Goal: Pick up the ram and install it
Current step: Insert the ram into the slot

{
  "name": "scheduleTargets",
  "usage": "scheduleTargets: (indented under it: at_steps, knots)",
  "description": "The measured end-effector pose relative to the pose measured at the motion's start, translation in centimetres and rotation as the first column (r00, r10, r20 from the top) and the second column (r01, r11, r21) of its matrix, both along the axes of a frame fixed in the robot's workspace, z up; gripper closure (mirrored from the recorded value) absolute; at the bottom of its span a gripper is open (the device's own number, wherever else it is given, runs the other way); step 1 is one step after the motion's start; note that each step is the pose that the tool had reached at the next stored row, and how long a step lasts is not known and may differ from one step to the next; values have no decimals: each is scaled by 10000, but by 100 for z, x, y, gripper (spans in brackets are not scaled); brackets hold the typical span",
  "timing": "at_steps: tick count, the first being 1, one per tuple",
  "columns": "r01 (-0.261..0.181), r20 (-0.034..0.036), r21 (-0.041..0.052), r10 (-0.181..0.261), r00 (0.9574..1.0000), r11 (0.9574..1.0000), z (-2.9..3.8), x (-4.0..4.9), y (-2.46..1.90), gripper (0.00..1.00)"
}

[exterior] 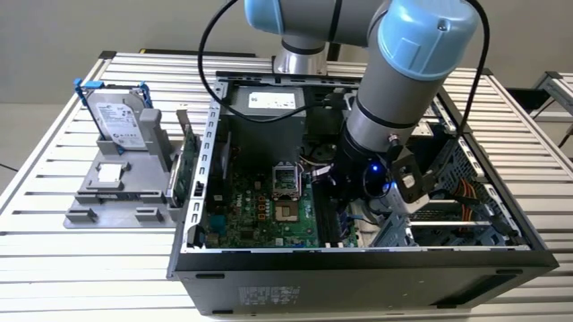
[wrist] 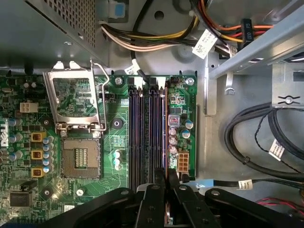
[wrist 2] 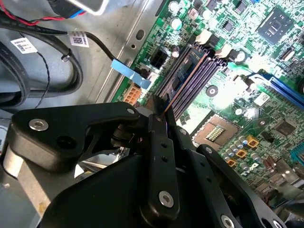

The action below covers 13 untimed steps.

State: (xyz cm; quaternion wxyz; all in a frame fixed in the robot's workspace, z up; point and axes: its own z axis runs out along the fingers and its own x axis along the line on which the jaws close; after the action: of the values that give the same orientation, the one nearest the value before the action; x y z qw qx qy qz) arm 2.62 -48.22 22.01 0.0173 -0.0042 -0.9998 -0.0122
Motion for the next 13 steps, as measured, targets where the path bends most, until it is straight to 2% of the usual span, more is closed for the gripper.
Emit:
scheduleTargets:
  at_steps: [5,13]
  knots:
    - [0,-41,-2,0,10000,10000,-30,-6,-1,100]
    - [1,-55,-4,-1,10000,10000,-56,-8,-1,100]
